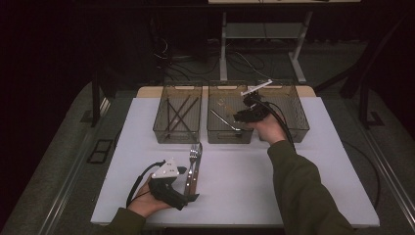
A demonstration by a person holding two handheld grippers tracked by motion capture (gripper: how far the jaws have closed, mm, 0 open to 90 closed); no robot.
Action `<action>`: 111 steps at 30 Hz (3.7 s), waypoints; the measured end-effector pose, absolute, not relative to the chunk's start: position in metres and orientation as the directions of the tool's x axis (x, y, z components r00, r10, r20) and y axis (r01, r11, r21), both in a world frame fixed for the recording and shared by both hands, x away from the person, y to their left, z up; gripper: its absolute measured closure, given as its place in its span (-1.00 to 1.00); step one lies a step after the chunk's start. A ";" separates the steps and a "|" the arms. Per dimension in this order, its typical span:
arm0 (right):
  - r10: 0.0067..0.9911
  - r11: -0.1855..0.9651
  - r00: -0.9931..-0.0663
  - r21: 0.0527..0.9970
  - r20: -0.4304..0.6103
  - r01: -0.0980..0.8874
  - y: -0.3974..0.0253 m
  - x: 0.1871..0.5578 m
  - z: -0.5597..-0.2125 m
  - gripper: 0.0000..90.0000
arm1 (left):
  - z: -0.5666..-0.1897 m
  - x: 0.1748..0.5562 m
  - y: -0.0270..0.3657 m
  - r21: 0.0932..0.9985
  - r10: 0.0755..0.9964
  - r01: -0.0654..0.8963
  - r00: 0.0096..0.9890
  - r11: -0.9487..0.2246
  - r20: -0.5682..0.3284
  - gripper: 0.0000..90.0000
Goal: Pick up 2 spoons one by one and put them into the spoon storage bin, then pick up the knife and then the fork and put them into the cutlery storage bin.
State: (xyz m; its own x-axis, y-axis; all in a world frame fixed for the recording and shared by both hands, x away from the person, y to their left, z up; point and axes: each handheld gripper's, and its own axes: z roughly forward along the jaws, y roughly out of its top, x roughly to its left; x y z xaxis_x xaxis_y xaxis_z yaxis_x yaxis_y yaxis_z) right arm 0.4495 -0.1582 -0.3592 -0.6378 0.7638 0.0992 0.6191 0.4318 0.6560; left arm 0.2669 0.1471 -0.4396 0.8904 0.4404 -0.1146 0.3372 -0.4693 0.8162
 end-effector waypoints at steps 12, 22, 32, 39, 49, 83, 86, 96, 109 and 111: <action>0.766 0.517 -0.640 0.540 0.054 0.664 -0.131 0.474 -0.384 0.63 | -0.439 0.266 0.146 0.819 0.435 0.338 0.892 -0.463 -0.122 -1.00; 0.765 0.518 -0.640 0.516 0.078 0.682 -0.125 0.478 -0.395 0.55 | -0.439 0.266 0.146 0.819 0.433 0.336 0.893 -0.465 -0.120 -1.00; 0.771 0.451 -0.622 0.570 0.139 0.687 -0.134 0.471 -0.385 0.22 | -0.439 0.266 0.146 0.817 0.437 0.336 0.892 -0.469 -0.116 -1.00; 0.746 0.414 -0.646 0.648 0.160 0.639 -0.152 0.453 -0.373 0.00 | -0.440 0.267 0.145 0.818 0.442 0.338 0.889 -0.465 -0.116 -1.00; 0.701 0.377 -0.688 0.721 0.187 0.581 -0.182 0.417 -0.360 -0.20 | -0.441 0.266 0.144 0.811 0.457 0.358 0.880 -0.462 -0.128 -1.00; 0.726 0.348 -0.679 0.794 0.108 0.499 -0.245 0.300 -0.412 -0.59 | -0.437 0.267 0.154 0.790 0.538 0.398 0.837 -0.467 -0.103 -0.81; 0.722 0.354 -0.685 0.798 0.100 0.489 -0.248 0.290 -0.419 -0.59 | -0.434 0.268 0.156 0.793 0.556 0.407 0.825 -0.454 -0.106 -0.69; 0.737 0.333 -0.667 0.801 0.107 0.497 -0.272 0.263 -0.431 -0.59 | -0.431 0.275 0.158 0.782 0.626 0.446 0.774 -0.434 -0.094 -0.08; 0.731 0.373 -0.678 0.785 0.081 0.495 -0.274 0.254 -0.440 -0.59 | -0.442 0.315 0.145 0.690 0.718 0.546 0.694 -0.475 -0.055 0.99; 0.727 0.381 -0.683 0.784 0.073 0.490 -0.273 0.254 -0.440 -0.59 | -0.444 0.319 0.142 0.676 0.716 0.552 0.696 -0.489 -0.052 0.99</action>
State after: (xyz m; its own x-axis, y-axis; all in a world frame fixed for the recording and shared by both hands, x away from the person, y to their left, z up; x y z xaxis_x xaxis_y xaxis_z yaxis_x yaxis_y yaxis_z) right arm 0.2539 -0.2732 -0.4399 -0.6827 0.7270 0.0729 0.4896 0.3811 0.7843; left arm 0.3195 0.1416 -0.4440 0.6964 0.7158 -0.0517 0.5523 -0.4885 0.6755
